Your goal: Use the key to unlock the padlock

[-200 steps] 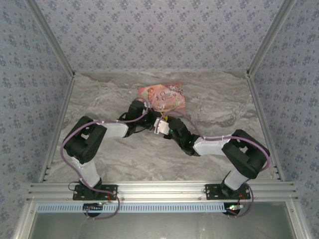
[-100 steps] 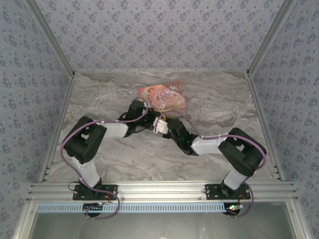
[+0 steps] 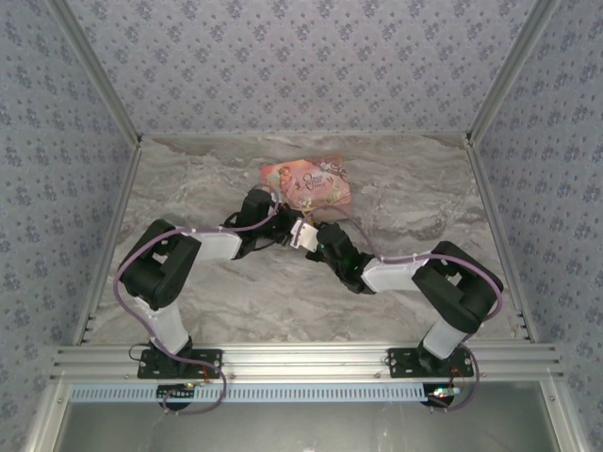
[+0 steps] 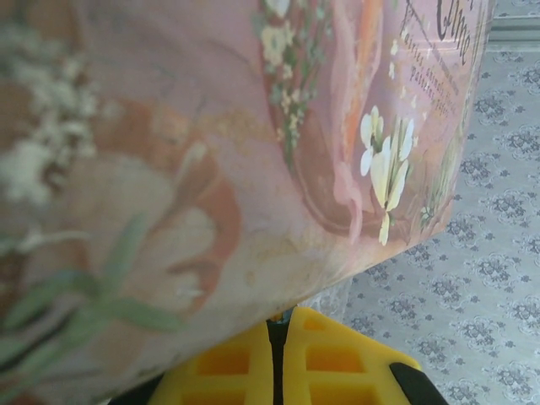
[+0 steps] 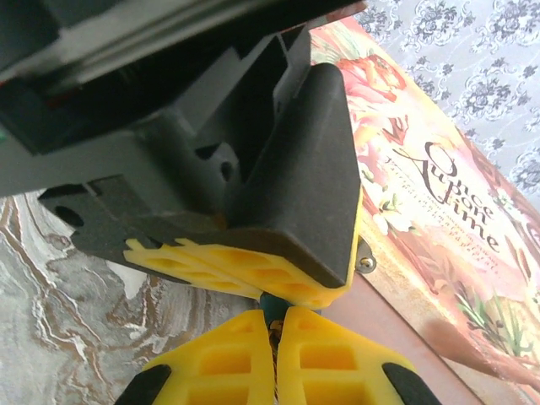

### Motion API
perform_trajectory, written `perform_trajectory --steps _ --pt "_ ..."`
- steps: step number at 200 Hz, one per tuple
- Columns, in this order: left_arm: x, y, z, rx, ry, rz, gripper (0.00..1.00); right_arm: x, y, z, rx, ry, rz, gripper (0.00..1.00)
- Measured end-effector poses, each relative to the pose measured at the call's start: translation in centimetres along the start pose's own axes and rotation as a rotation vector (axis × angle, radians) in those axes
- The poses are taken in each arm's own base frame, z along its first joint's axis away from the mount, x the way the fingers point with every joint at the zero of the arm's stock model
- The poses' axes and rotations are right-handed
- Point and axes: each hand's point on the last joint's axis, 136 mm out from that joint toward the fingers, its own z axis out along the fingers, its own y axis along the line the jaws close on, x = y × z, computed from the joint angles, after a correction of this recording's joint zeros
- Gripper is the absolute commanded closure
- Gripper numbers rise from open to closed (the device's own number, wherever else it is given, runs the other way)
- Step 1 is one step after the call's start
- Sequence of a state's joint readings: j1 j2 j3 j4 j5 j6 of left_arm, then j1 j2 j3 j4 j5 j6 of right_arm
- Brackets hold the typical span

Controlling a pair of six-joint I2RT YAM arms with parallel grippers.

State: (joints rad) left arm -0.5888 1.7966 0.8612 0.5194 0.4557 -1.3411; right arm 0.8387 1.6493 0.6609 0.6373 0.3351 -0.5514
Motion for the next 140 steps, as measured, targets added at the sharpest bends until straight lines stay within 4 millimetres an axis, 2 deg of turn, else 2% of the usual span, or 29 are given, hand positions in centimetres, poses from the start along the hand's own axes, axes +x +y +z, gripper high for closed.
perform_trajectory --steps 140 --pt "0.12 0.11 -0.28 -0.005 -0.002 -0.010 1.00 0.00 0.06 -0.37 -0.084 -0.132 0.493 1.00"
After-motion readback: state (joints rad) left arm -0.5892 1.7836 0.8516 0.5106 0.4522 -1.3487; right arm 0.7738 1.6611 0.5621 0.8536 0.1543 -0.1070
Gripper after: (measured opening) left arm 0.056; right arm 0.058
